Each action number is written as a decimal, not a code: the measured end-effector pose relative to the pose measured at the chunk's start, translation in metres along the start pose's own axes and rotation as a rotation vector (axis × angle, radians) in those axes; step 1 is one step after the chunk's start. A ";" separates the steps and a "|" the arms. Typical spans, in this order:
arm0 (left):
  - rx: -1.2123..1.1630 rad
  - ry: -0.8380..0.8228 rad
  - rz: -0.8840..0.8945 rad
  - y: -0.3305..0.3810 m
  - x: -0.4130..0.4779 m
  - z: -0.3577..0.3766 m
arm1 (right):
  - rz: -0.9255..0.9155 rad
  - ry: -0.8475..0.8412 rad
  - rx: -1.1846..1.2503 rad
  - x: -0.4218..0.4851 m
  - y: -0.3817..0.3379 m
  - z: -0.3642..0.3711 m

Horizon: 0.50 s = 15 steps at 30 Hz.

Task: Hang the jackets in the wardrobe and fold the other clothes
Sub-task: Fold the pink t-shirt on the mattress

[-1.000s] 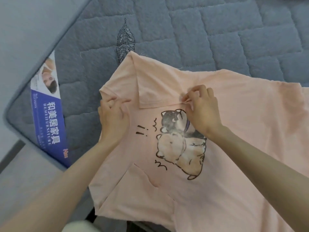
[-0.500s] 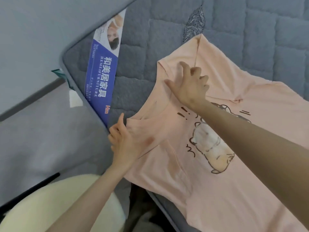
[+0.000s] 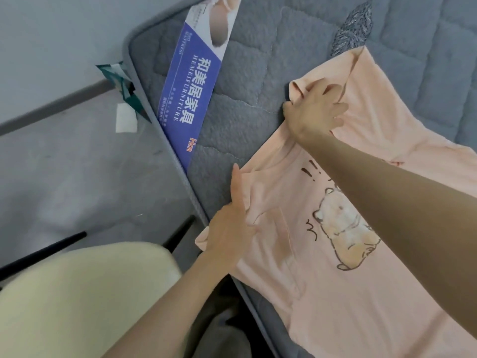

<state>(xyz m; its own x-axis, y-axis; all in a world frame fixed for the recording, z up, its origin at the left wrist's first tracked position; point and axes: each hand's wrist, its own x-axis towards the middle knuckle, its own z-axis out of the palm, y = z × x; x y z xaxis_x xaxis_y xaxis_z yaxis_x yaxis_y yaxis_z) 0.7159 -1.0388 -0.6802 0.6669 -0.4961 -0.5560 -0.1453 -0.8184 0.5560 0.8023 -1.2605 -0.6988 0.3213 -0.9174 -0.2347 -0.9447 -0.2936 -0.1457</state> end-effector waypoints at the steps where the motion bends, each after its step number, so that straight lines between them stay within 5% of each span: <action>1: -0.011 0.002 0.007 0.003 -0.001 0.000 | 0.011 0.009 -0.003 0.003 0.005 -0.001; 6: 0.068 0.089 0.003 0.020 -0.015 0.007 | -0.097 0.082 0.377 0.009 0.064 -0.018; 11: 0.200 0.097 0.241 0.058 -0.061 0.051 | 0.306 -0.094 0.875 0.004 0.126 -0.058; 15: 0.186 -0.019 0.382 0.101 -0.106 0.095 | 0.414 -0.100 1.176 -0.010 0.198 -0.099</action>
<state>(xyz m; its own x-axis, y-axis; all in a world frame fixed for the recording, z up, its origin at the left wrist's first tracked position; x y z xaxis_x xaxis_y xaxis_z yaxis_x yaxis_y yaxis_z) 0.5607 -1.0968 -0.6240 0.5260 -0.7776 -0.3443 -0.5098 -0.6124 0.6042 0.6059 -1.3359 -0.6298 0.0662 -0.8441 -0.5320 -0.3623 0.4765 -0.8011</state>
